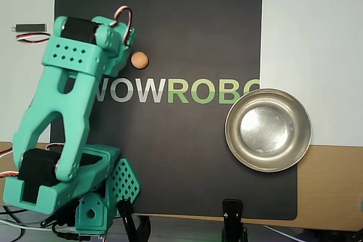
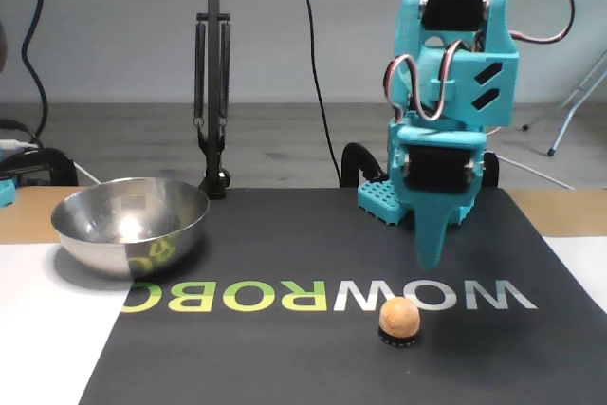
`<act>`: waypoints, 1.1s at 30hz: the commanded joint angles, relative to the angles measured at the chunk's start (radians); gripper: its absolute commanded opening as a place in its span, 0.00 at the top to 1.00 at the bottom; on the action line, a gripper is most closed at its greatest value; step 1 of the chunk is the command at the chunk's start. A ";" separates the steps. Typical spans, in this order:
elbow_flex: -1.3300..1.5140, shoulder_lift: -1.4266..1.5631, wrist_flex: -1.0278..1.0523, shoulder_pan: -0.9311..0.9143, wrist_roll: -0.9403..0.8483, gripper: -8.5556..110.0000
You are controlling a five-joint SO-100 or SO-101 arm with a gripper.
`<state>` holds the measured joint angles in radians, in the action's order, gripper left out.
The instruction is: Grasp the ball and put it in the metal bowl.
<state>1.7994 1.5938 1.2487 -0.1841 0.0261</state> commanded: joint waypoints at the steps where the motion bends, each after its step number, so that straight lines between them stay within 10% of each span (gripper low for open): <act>1: -0.012 0.017 -0.006 -0.008 0.000 0.92; 33: 0.002 0.005 -0.057 -0.118 -0.002 0.92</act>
<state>1.8055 1.5938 1.1934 -0.3022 0.0245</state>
